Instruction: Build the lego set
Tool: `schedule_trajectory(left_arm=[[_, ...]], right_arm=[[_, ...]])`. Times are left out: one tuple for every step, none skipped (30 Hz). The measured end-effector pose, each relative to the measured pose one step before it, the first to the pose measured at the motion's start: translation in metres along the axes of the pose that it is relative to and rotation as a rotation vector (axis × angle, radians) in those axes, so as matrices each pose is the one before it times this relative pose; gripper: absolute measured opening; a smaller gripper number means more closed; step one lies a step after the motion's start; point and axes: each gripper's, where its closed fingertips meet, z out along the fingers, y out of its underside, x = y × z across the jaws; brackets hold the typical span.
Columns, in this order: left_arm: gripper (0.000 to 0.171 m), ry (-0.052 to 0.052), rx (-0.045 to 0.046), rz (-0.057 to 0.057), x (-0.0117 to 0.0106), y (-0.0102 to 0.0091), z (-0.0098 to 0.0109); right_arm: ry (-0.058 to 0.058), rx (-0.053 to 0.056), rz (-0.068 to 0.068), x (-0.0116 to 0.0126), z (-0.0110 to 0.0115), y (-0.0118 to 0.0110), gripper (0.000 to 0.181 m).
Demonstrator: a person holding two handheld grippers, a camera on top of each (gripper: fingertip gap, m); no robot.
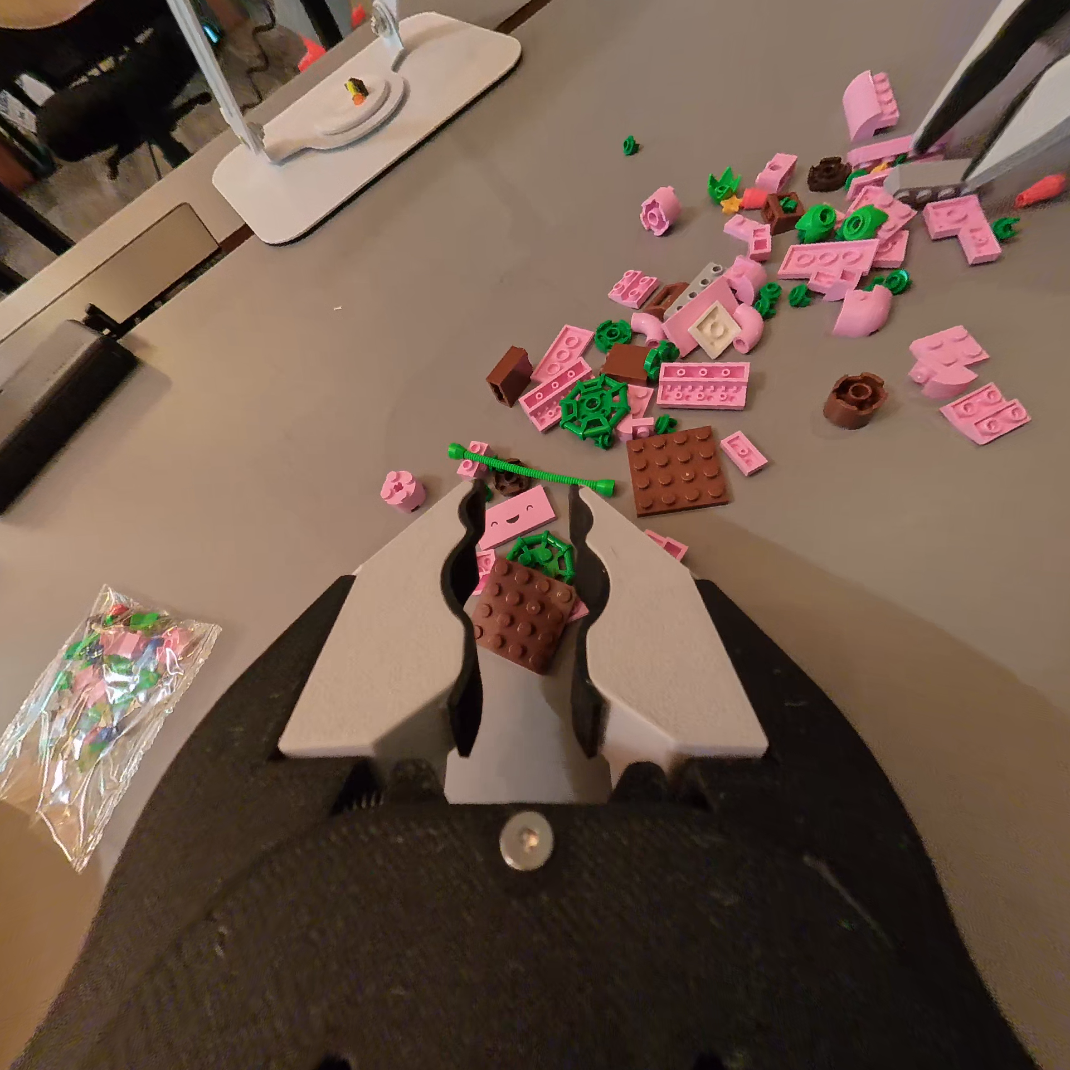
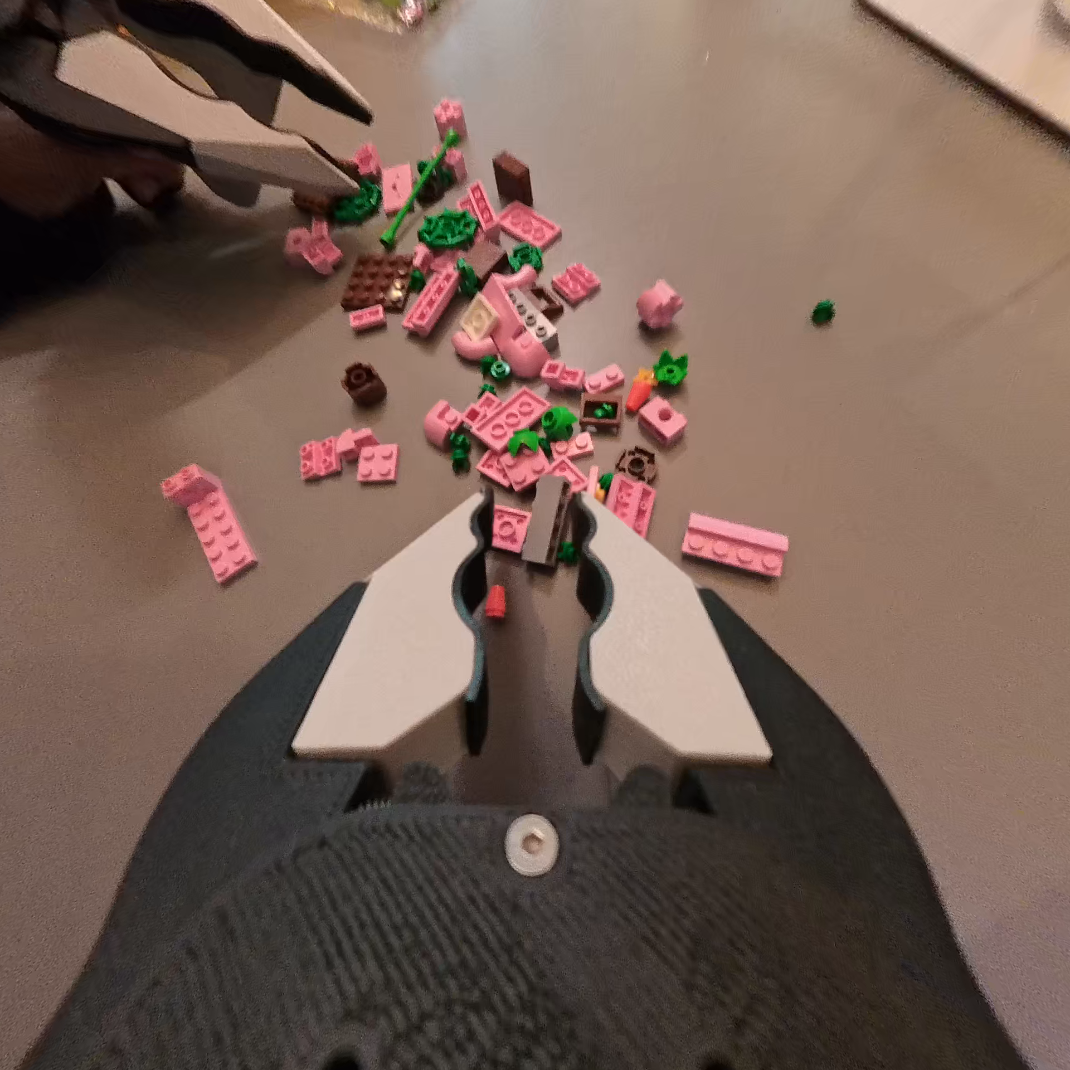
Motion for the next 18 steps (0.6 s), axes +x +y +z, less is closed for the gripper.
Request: schedule_trajectory(left_arm=[[0.027, -0.0023, 0.00048, 0.0046, 0.00023, -0.00004, -0.00006], [0.027, -0.0021, 0.00269, 0.0031, 0.00009, -0.00034, -0.00035], [0.027, -0.0017, 0.00486, 0.0013, -0.00003, -0.00058, -0.00051], [0.026, -0.0022, 0.00577, -0.0002, -0.00028, -0.00056, -0.00071], [0.026, -0.0020, 0.00670, -0.0012, -0.00037, -0.00074, -0.00085], [0.025, -0.0027, 0.00480, -0.0015, -0.00060, -0.00023, -0.00092], [0.025, -0.0025, 0.00465, -0.0025, -0.00059, -0.00024, -0.00103], [0.025, -0.0017, 0.00583, -0.0020, -0.00046, -0.00047, -0.00090], [0.025, -0.0024, 0.00584, -0.0016, -0.00045, -0.00052, -0.00091], [0.024, -0.0015, 0.00590, -0.0006, -0.00024, -0.00056, -0.00076], [0.024, -0.0020, 0.00543, 0.0012, -0.00010, -0.00063, -0.00077], [0.024, -0.0019, 0.00458, 0.0030, 0.00020, -0.00046, -0.00054], [0.023, -0.0020, 0.00375, 0.0049, 0.00032, -0.00057, -0.00039], [0.023, -0.0030, 0.00241, 0.0066, 0.00034, -0.00031, -0.00018], [0.023, -0.0028, 0.00049, 0.0072, 0.00042, -0.00009, -0.00009], [0.023, -0.0022, -0.00117, 0.0073, 0.00060, 0.00010, 0.00018], [0.022, -0.0018, -0.00233, 0.0070, 0.00048, 0.00027, 0.00018], [0.023, -0.0012, -0.00266, 0.0060, 0.00055, 0.00022, 0.00035]], right_arm=[[0.0115, -0.0173, 0.0075, 0.00312, 0.00215, 0.00415, 0.024], [0.0126, -0.0030, 0.0030, 0.00294, 0.00059, 0.00161, 0.017], [-0.0001, 0.0046, 0.0042, 0.00090, -0.00123, -0.00009, 0.007], [-0.0123, 0.0093, 0.0087, -0.00072, -0.00177, -0.00143, 0.002], [-0.0236, 0.0316, 0.0142, -0.00239, -0.00290, -0.00496, 0.000], [-0.0325, 0.0529, 0.0253, -0.00331, -0.00391, -0.00829, 0.000], [-0.0467, 0.0636, 0.0376, -0.00472, -0.00468, -0.01006, 0.000], [-0.0661, 0.0732, 0.0488, -0.00695, -0.00519, -0.01129, 0.000], [-0.0842, 0.0848, 0.0603, -0.00875, -0.00561, -0.01293, 0.000], [-0.0967, 0.0924, 0.0684, -0.00991, -0.00603, -0.01385, 0.000], [-0.1089, 0.0947, 0.0719, -0.01127, -0.00584, -0.01400, 0.000], [-0.1125, 0.0868, 0.0626, -0.01217, -0.00520, -0.01287, 0.000], [-0.0940, 0.0671, 0.0448, -0.01073, -0.00341, -0.00963, 0.000], [-0.0666, 0.0386, 0.0288, -0.00783, -0.00134, -0.00503, 0.000], [-0.0530, 0.0136, 0.0149, -0.00660, 0.00073, -0.00110, 0.000], [-0.0586, 0.0049, 0.0055, -0.00827, 0.00226, 0.00030, 0.000], [-0.0592, 0.0031, 0.0037, -0.00871, 0.00334, 0.00076, 0.000], [-0.0490, 0.0000, 0.0053, -0.00716, 0.00360, 0.00126, 0.000]])
